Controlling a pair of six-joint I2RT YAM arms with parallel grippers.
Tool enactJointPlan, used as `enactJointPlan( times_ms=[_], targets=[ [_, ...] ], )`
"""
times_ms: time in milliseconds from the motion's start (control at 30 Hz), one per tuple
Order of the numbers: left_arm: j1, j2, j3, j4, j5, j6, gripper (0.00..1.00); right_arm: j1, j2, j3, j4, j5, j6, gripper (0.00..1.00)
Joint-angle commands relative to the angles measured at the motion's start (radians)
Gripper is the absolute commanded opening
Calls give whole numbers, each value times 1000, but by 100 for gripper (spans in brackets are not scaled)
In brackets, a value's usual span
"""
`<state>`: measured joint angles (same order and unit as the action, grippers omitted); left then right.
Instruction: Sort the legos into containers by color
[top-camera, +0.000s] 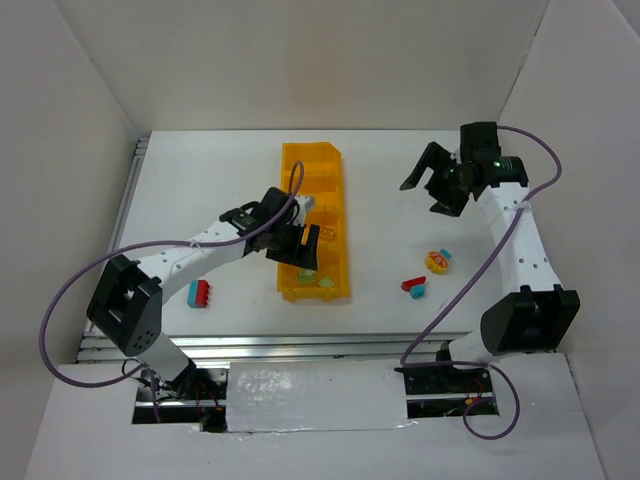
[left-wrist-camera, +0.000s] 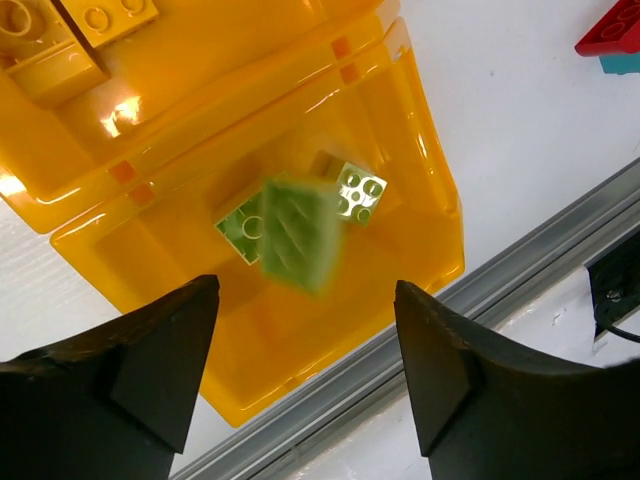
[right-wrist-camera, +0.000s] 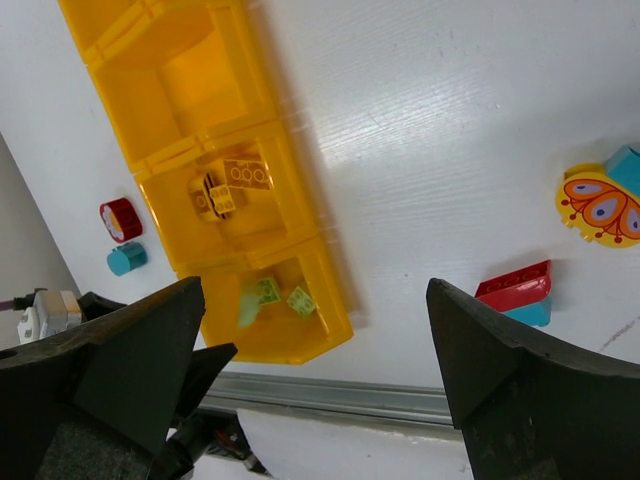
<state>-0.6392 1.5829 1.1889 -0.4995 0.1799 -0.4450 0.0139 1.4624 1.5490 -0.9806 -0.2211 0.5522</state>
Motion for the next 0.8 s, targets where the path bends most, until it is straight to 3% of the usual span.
enactJointPlan(
  times_ms=[0,100,133,167,333,567,767],
  targets=[
    [1,-40,-25,47,-3,12,84,-3,-59,-4,-20,15,-14,100],
    [-1,-50,-18,47,-26,23,88,-2,-68,-21,-23,31,-18,100],
    [-1,-57,-18,50,-33,23,97,-2,-68,-29,-23,38,-20,100],
    [1,-58,-17,55,-42,25,99,-2,-70,-44,-23,48,-21,100],
    [16,-57,38,13,-78,25,100,-3,-57,-96,-38,126,-6,100],
    [133,-51,210,-131,-175,17,100,-6,-14,-214,-103,391,132,100],
    [165,-35,287,-188,-174,74,99,-45,13,-340,-47,414,224,100]
  ],
)
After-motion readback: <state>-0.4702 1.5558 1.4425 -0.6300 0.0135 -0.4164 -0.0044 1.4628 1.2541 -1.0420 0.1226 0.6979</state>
